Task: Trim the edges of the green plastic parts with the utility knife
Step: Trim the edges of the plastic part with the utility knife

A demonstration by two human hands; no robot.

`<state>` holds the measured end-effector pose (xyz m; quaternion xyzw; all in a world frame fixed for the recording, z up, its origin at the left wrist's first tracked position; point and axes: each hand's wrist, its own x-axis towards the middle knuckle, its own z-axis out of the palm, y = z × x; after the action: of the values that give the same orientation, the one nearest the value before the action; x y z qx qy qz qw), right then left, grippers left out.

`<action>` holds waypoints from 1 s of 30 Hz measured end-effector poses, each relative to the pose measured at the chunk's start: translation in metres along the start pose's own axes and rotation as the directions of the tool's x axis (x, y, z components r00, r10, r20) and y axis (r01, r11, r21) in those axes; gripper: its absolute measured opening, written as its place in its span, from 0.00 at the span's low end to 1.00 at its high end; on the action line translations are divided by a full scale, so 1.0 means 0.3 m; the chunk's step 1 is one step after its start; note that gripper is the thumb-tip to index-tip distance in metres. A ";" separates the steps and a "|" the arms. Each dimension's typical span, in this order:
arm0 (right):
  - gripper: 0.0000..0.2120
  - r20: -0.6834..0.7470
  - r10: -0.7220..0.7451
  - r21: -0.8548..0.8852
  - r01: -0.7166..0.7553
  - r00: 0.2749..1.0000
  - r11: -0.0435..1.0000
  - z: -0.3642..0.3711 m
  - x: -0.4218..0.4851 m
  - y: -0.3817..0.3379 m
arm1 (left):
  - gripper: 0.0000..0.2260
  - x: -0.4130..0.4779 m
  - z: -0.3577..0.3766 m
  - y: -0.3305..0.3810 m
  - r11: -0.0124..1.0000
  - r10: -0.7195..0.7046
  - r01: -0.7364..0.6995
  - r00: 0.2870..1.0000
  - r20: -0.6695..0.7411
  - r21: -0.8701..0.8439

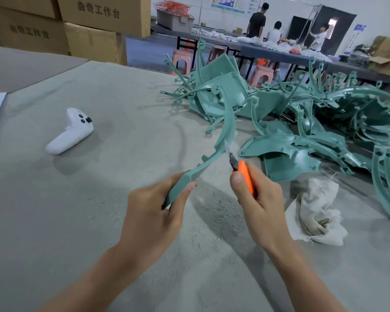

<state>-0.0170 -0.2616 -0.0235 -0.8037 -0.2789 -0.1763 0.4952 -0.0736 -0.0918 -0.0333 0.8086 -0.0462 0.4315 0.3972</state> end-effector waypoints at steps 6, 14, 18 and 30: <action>0.23 0.021 -0.010 0.000 0.010 1.000 1.000 0.009 -0.004 -0.010 | 0.12 0.003 -0.006 -0.004 0.999 0.012 -0.012 1.000 -0.022 -0.035; 0.24 -0.008 0.014 -0.048 -0.014 1.000 0.999 0.020 -0.008 0.006 | 0.13 0.006 -0.008 -0.005 0.999 0.030 -0.030 1.000 -0.009 -0.023; 0.25 -0.080 0.063 -0.069 -0.069 0.995 0.995 0.011 0.013 0.031 | 0.10 -0.015 -0.009 -0.006 0.998 0.063 -0.062 0.998 0.023 -0.022; 0.23 -0.008 -0.034 -0.040 0.034 0.999 0.999 0.010 -0.003 -0.001 | 0.09 0.003 -0.008 0.010 0.999 0.042 -0.042 0.999 -0.029 -0.004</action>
<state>-0.0178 -0.2590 -0.0250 -0.8078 -0.2867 -0.1936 0.4773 -0.0758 -0.0921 -0.0301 0.8002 -0.0586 0.4513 0.3905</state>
